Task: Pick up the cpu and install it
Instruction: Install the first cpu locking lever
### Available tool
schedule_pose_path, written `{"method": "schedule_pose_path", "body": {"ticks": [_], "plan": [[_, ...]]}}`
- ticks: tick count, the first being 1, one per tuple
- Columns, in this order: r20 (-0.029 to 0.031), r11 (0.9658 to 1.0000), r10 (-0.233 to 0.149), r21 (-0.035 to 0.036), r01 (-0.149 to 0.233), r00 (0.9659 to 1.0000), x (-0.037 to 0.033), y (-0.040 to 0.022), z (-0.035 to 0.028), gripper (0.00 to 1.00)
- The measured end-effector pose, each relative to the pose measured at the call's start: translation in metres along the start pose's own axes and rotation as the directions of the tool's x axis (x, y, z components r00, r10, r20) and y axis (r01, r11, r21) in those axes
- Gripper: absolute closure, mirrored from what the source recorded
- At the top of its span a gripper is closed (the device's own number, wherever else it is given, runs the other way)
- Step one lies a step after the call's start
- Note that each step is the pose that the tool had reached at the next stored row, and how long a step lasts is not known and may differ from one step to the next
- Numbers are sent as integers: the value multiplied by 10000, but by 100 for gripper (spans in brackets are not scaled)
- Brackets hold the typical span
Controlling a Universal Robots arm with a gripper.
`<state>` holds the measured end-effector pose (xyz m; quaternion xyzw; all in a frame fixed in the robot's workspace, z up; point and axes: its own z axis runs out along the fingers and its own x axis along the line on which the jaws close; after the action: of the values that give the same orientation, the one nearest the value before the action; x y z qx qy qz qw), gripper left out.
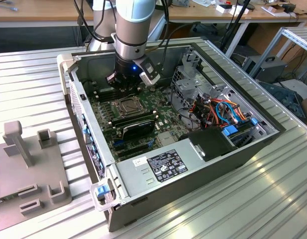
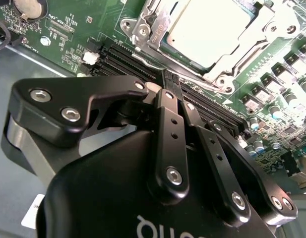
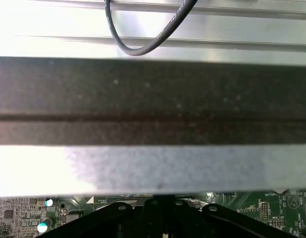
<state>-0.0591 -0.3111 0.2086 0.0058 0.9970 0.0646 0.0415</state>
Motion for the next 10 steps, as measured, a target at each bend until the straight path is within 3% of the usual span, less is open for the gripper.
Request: {"method": "schedule_pose_path", "body": {"ticks": [10], "plan": [[-128, 10000, 30, -1, -30, 9999, -58, -35, 9, 89]]}}
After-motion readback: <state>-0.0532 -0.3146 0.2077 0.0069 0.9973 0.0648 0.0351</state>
